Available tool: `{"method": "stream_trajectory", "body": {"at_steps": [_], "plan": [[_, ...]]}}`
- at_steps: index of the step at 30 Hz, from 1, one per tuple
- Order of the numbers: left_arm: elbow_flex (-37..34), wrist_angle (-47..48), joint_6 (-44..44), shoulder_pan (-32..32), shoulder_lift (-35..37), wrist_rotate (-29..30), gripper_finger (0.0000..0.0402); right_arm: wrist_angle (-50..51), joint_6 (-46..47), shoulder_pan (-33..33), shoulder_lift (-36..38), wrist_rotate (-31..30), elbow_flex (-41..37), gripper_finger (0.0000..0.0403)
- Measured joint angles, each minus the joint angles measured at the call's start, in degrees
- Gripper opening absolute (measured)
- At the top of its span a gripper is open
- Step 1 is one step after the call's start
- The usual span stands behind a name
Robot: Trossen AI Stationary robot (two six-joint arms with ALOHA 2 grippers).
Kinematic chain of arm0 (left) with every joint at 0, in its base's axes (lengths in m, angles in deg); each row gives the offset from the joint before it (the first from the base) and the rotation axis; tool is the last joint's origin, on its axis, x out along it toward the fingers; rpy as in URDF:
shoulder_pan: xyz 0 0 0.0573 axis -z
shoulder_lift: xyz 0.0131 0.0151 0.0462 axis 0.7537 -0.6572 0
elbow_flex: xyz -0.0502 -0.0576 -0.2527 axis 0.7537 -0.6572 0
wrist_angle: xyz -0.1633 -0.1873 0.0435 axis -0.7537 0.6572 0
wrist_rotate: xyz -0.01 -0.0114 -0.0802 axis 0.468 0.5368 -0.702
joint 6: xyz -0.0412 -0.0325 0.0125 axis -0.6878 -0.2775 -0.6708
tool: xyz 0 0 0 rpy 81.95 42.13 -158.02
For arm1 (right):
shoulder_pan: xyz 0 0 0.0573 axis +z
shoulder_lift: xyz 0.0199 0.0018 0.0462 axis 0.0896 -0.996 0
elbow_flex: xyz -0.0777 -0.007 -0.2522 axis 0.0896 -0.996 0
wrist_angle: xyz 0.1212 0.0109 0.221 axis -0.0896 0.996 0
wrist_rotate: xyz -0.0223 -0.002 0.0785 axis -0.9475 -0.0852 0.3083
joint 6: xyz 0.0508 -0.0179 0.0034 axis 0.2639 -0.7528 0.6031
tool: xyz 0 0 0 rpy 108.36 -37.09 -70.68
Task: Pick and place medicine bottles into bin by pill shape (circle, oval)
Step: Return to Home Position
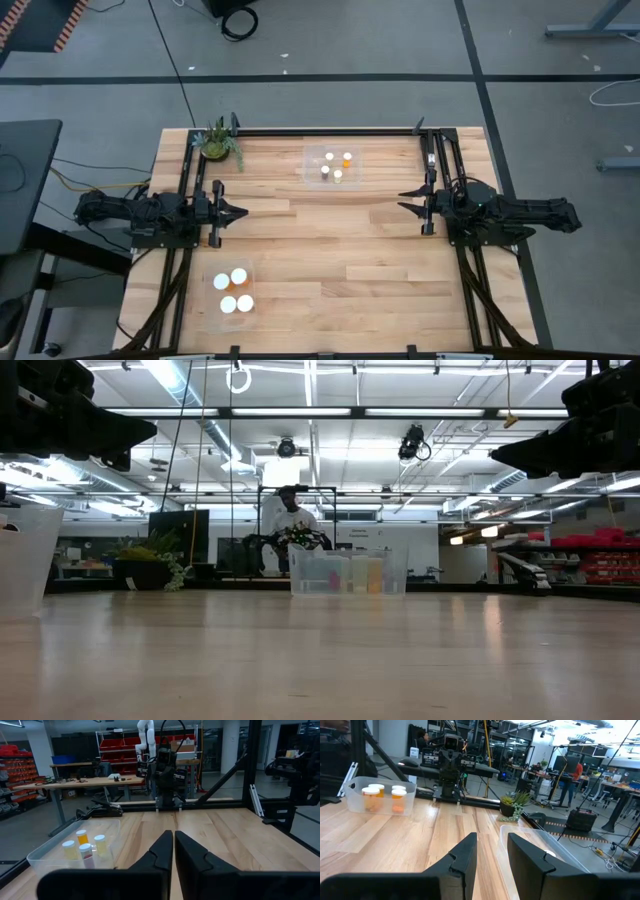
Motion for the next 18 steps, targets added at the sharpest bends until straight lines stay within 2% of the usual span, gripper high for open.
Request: {"method": "stream_trajectory", "body": {"at_steps": [8, 18], "plan": [[0.0, 0.0, 0.0, 0.0, 0.0, 0.0, 0.0036, 0.0, 0.0, 0.0, 0.0, 0.0, 0.0, 0.0115], [0.0, 0.0, 0.0, 0.0, 0.0, 0.0, 0.0023, 0.0, 0.0, 0.0, 0.0, 0.0, 0.0, 0.0115]]}}
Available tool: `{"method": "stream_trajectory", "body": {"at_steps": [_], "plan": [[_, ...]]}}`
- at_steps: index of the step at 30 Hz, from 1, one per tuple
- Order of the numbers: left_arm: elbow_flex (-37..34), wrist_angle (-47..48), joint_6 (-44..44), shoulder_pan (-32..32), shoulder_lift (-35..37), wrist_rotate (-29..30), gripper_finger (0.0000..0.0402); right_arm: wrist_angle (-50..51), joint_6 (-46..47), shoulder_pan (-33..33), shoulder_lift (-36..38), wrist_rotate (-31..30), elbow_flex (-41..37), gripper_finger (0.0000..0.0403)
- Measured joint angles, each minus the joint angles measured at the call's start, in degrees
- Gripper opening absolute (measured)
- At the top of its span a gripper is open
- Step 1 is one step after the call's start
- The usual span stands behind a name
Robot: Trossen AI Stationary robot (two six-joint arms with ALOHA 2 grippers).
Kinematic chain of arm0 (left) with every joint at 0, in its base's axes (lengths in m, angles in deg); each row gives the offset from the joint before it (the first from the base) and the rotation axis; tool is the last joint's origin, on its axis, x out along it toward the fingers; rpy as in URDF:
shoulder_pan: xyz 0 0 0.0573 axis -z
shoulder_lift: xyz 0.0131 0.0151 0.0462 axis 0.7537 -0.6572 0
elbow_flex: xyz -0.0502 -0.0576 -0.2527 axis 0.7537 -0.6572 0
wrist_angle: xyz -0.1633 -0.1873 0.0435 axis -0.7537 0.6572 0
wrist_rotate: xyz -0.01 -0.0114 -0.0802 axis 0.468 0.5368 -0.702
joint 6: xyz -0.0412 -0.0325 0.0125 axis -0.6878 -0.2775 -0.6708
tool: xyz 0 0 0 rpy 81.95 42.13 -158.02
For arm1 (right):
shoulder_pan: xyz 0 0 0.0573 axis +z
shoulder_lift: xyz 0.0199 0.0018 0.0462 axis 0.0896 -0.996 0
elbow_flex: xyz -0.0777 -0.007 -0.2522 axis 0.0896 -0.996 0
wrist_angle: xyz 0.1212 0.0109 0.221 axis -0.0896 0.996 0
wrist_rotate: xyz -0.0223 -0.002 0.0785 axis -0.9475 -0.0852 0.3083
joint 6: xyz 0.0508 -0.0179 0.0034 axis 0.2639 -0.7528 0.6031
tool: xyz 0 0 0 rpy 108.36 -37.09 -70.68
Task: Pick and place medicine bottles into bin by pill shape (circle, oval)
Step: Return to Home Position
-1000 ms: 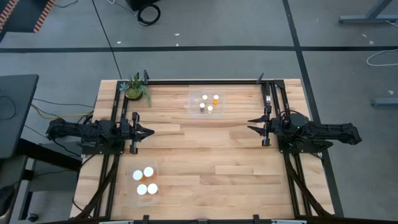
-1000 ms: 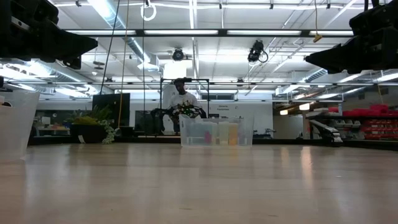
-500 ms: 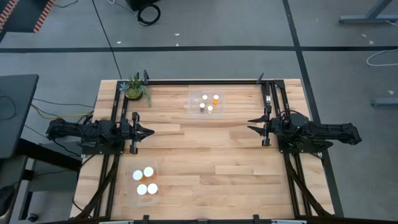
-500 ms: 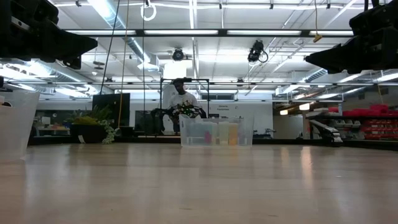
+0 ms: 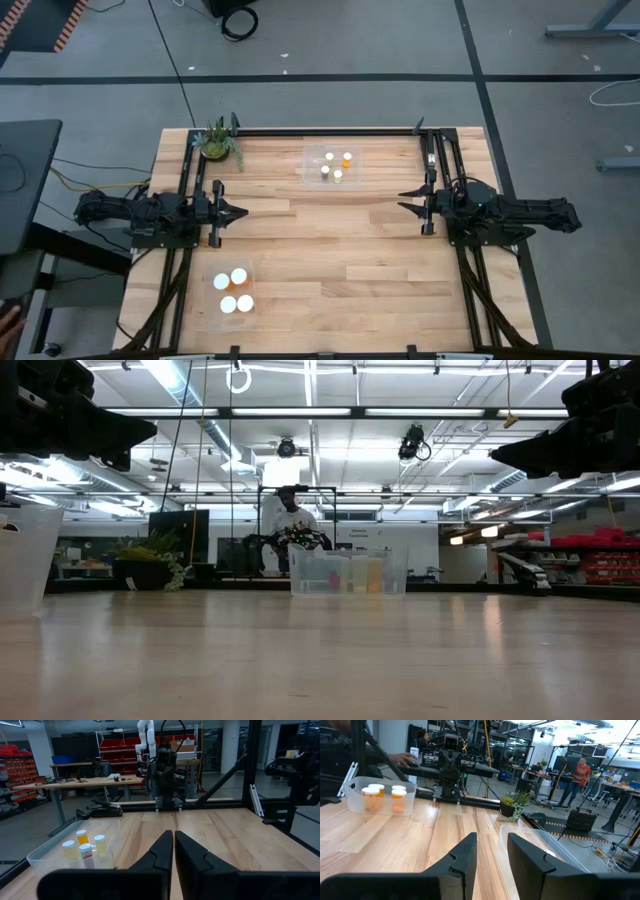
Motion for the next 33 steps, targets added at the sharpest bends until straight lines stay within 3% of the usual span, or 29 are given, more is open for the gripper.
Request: {"method": "stream_trajectory", "body": {"at_steps": [33], "plan": [[0.0, 0.0, 0.0, 0.0, 0.0, 0.0, 0.0032, 0.0, 0.0, 0.0, 0.0, 0.0, 0.0, 0.0115]]}}
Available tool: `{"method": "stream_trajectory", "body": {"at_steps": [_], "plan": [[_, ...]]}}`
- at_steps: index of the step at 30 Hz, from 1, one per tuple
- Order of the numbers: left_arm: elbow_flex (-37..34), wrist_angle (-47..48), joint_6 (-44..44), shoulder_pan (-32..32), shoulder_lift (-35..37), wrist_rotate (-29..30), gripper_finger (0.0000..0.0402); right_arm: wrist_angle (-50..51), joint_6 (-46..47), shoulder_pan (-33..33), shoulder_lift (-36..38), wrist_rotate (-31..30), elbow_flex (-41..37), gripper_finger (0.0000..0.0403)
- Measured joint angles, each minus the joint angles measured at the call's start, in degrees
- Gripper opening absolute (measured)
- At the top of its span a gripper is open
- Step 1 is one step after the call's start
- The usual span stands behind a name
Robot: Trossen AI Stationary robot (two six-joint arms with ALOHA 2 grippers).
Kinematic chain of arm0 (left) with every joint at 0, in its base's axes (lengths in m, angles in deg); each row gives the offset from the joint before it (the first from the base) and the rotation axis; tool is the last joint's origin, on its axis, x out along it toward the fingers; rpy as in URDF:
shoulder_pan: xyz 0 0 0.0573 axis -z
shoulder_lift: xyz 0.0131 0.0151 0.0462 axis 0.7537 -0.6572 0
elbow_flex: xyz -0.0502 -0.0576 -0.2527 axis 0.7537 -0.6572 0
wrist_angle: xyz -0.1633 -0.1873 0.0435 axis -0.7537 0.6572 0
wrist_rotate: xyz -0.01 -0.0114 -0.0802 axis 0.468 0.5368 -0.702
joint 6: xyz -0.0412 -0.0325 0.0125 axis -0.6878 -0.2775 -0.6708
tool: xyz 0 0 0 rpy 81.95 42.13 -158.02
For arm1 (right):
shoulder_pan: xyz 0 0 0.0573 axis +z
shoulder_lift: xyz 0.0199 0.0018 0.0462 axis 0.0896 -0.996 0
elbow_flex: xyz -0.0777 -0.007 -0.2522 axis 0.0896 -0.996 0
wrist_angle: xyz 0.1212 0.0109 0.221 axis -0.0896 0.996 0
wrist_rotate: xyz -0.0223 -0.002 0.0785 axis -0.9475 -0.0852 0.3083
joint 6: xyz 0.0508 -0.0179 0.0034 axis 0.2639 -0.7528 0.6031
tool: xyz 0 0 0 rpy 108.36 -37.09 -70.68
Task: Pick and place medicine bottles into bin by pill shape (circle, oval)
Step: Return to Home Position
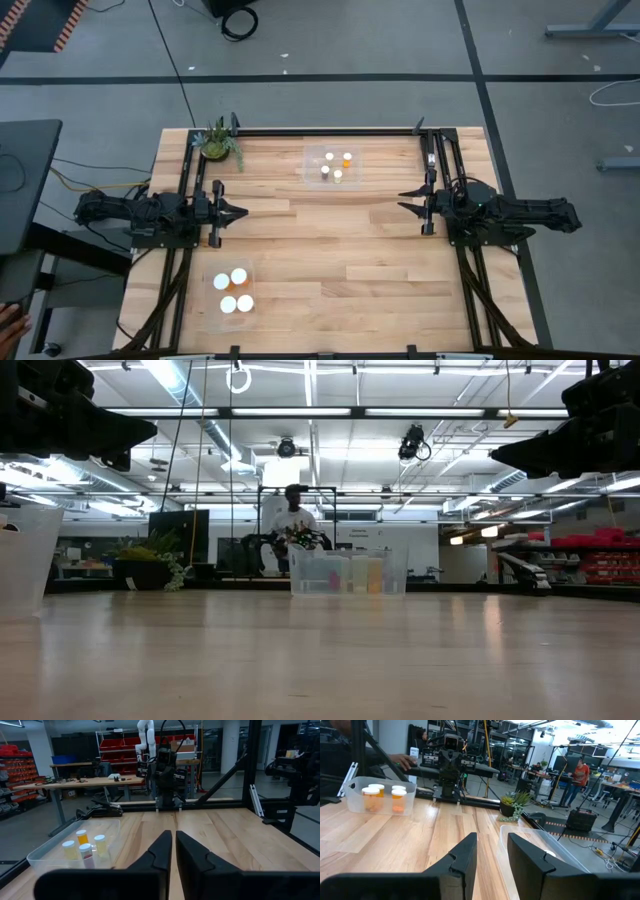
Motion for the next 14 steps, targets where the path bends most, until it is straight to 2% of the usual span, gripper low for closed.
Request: {"method": "stream_trajectory", "body": {"at_steps": [7, 14], "plan": [[0.0, 0.0, 0.0, 0.0, 0.0, 0.0, 0.0023, 0.0, 0.0, 0.0, 0.0, 0.0, 0.0, 0.0115], [0.0, 0.0, 0.0, 0.0, 0.0, 0.0, 0.0033, 0.0, 0.0, 0.0, 0.0, 0.0, 0.0, 0.0115]]}}
